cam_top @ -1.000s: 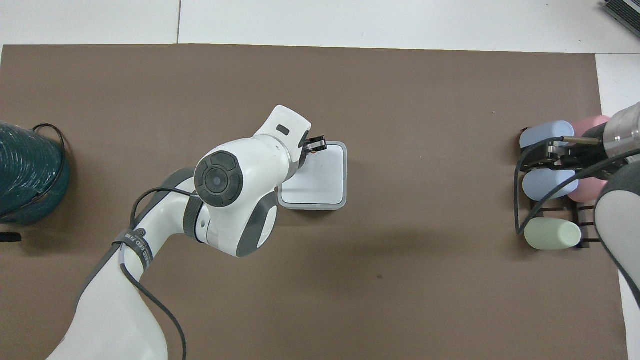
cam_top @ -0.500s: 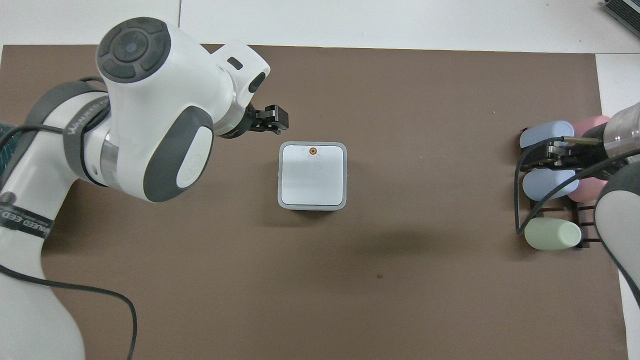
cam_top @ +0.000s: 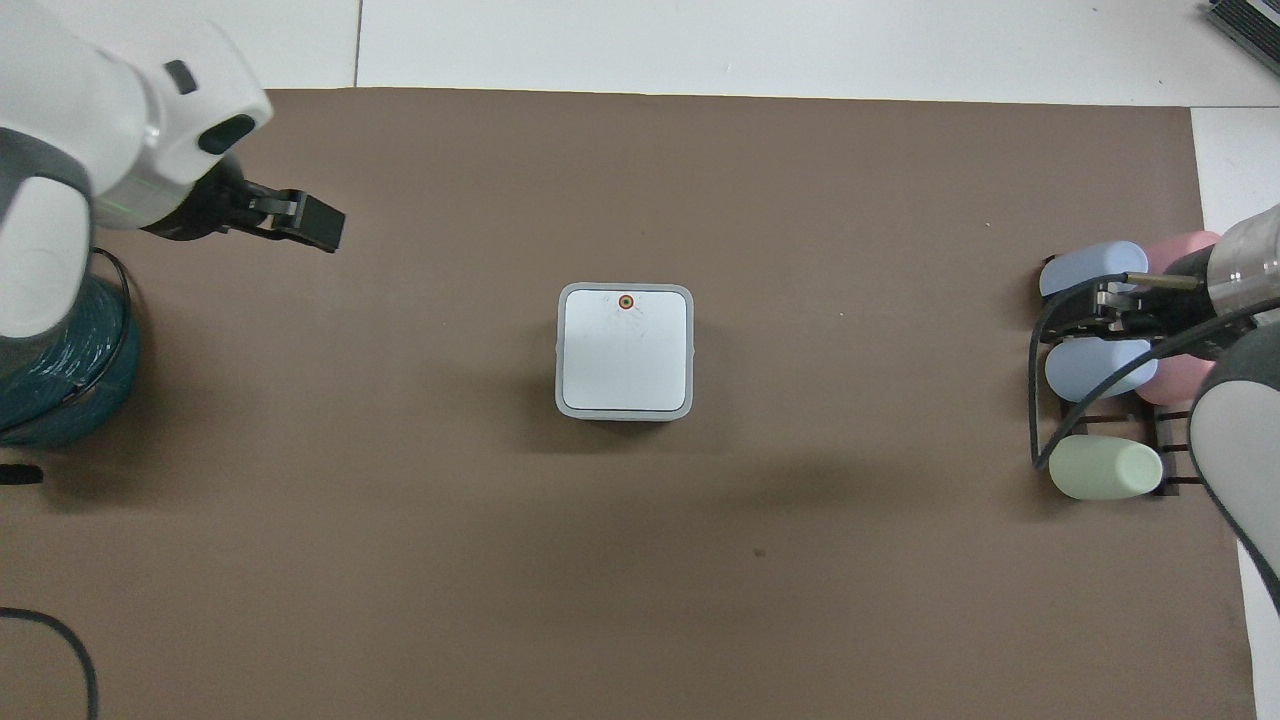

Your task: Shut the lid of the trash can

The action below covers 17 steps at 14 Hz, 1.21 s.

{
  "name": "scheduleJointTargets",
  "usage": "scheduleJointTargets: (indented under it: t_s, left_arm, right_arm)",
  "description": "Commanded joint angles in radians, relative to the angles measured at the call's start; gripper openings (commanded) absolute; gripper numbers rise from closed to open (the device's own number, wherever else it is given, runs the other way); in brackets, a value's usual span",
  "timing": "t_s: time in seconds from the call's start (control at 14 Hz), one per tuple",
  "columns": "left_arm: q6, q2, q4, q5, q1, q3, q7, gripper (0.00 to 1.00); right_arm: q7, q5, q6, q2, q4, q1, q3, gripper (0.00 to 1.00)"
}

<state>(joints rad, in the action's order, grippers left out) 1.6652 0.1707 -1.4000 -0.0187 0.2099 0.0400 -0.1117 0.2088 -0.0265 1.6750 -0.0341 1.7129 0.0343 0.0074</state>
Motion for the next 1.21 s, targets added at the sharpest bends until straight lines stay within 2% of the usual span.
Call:
scheduleJointTargets:
  t_s: [0.0, 0.21, 0.43, 0.79, 1.0, 1.14]
  left_arm:
    - [-0.039, -0.04, -0.019, 0.055, -0.046, -0.014, -0.06, 1.0]
    - [-0.065, -0.057, -0.022, 0.097, -0.047, -0.015, -0.06, 1.0]
    - [-0.036, -0.062, -0.042, 0.097, -0.044, -0.015, -0.059, 1.0]
    - [0.119, -0.114, -0.175, 0.097, -0.041, -0.019, -0.059, 1.0]
    - [0.1, -0.117, -0.178, 0.091, -0.041, -0.019, -0.051, 1.0]
    - [0.03, -0.123, -0.178, 0.088, -0.044, -0.019, -0.04, 1.0]
  right_arm:
    - [-0.017, 0.003, -0.006, -0.007, 0.007, -0.011, 0.008, 1.0]
    - [-0.017, 0.003, -0.006, -0.007, 0.007, -0.011, 0.006, 1.0]
    - [-0.017, 0.003, -0.006, -0.007, 0.007, -0.011, 0.006, 1.0]
    - [-0.017, 0.003, -0.006, -0.007, 0.007, -0.011, 0.006, 1.0]
    - [-0.017, 0.003, -0.006, -0.007, 0.007, -0.011, 0.006, 1.0]
    - [-0.017, 0.003, -0.006, -0.007, 0.007, -0.011, 0.006, 1.0]
